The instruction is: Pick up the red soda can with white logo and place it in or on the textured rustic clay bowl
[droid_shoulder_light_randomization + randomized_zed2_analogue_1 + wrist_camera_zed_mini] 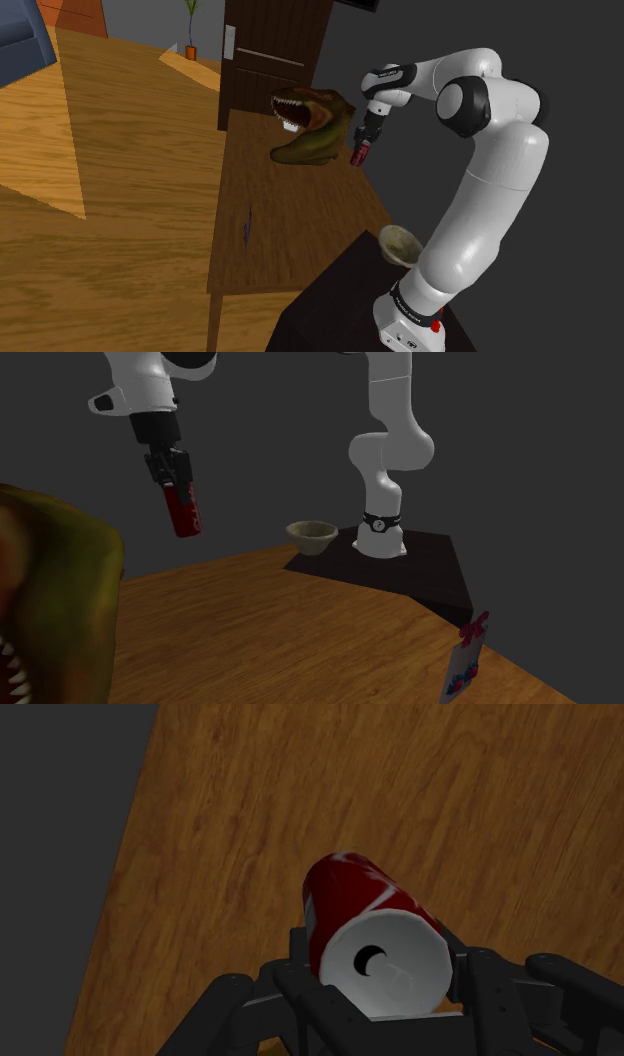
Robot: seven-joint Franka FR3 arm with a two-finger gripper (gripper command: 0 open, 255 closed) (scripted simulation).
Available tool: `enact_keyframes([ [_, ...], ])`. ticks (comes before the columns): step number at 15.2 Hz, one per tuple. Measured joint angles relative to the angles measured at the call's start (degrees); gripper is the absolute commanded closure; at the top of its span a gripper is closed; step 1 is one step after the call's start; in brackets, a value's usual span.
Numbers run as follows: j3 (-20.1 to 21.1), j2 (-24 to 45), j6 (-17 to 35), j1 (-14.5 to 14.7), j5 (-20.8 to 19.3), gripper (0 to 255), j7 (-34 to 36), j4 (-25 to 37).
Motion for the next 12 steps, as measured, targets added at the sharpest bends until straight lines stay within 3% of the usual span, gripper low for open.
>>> enact_keyframes([
  [7, -1.2, -14.9, 3.2, 1.4, -7.4, 255, 2.8, -16.2],
  [12, -0.9, -27.3, 3.2, -0.1, -14.0, 255, 5.6, -27.3],
])
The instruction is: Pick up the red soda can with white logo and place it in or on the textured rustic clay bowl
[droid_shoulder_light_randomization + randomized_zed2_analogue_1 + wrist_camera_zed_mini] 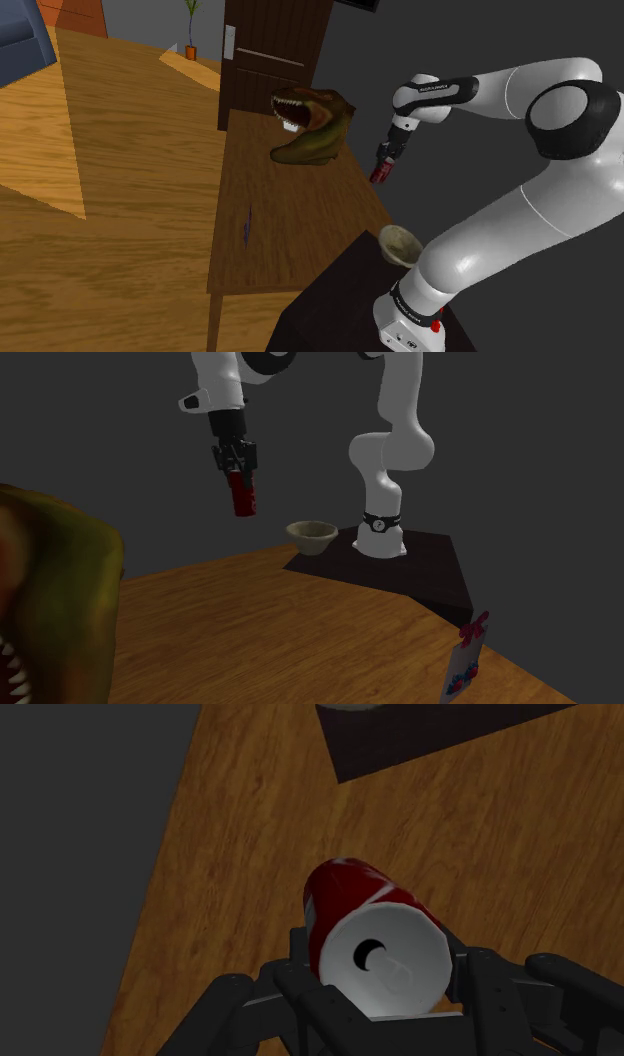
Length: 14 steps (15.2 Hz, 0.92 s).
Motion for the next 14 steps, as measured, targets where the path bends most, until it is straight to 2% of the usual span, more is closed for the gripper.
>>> enact_keyframes([
  [5, 0.8, -11.3, -1.9, -3.3, -5.3, 255, 1.4, -8.8],
  [14, 3.1, -35.2, -11.1, -12.8, -12.7, 255, 0.9, -23.6],
])
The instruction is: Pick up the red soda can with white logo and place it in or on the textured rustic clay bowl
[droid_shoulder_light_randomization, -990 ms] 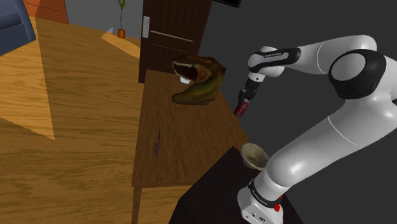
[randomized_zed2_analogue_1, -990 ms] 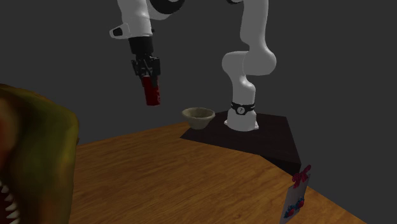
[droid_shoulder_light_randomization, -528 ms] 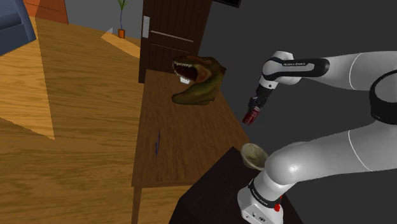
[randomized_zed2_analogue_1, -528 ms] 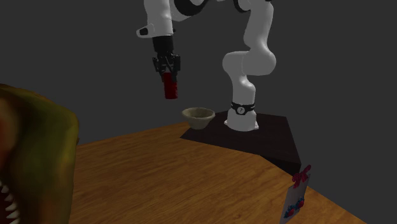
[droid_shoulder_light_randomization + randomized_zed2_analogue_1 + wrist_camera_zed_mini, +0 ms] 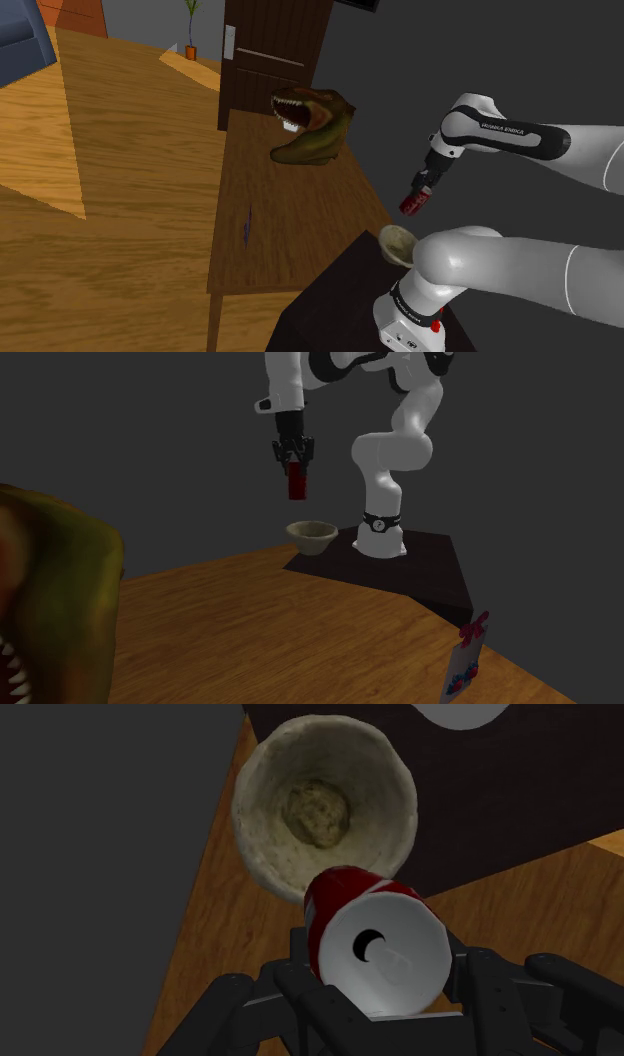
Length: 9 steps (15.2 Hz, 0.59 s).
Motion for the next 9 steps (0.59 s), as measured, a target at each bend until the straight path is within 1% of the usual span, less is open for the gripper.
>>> enact_keyframes([
  [1, 0.4, -2.4, -1.5, -0.9, -0.3, 255, -0.3, -0.9],
  [2, 0.3, -5.8, -3.5, -2.6, -1.2, 255, -1.2, -2.4],
  [3, 0.4, -7.6, -4.3, -3.5, -1.6, 255, -1.5, -3.5],
  [6, -0.4, -9.0, -3.2, -4.7, -2.9, 255, -1.9, -6.1],
  [9, -1.5, -8.5, -0.8, -5.1, -4.0, 255, -1.9, -8.1],
])
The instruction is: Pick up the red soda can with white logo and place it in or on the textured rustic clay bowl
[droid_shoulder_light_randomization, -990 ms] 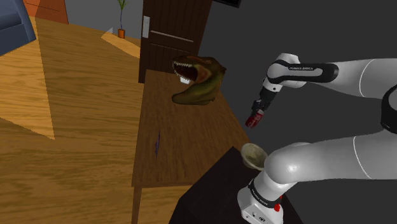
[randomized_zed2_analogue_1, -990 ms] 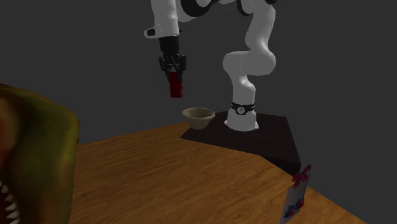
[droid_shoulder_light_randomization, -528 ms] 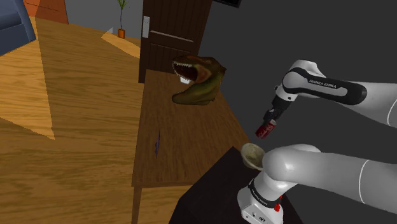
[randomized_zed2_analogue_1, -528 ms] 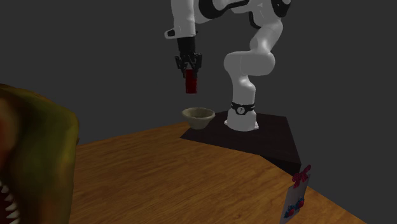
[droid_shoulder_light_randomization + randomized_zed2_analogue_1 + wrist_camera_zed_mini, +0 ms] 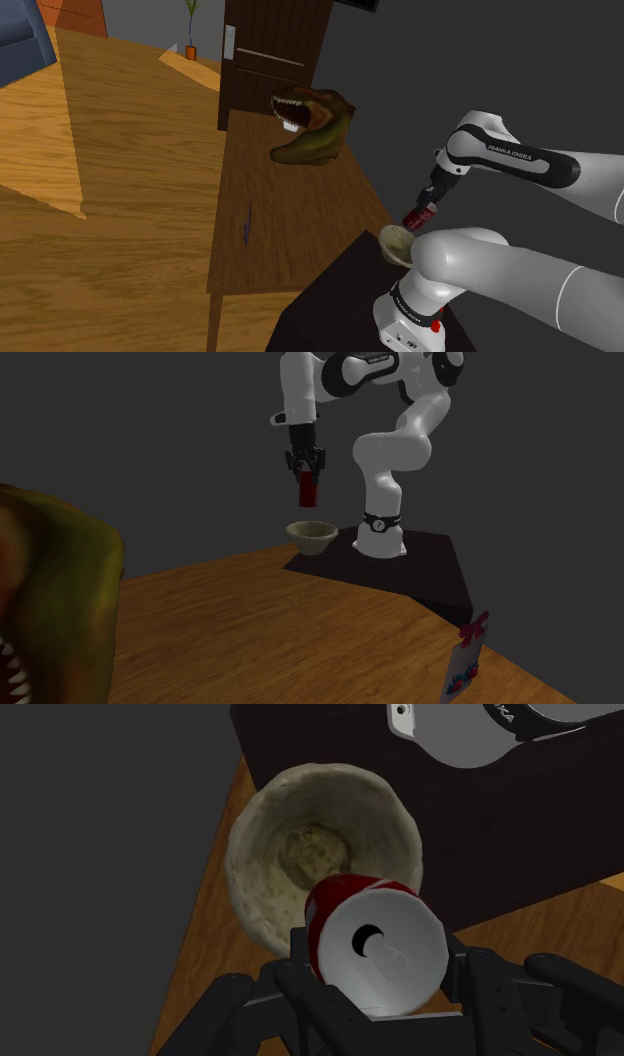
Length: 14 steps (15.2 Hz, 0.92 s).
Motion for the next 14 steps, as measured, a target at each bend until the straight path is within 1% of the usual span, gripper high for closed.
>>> enact_keyframes([
  [11, -4.3, 4.4, 10.5, -1.3, -4.2, 255, 0.2, -6.3],
  [14, -4.6, 4.9, 11.5, -1.3, -4.5, 255, 0.3, -6.8],
])
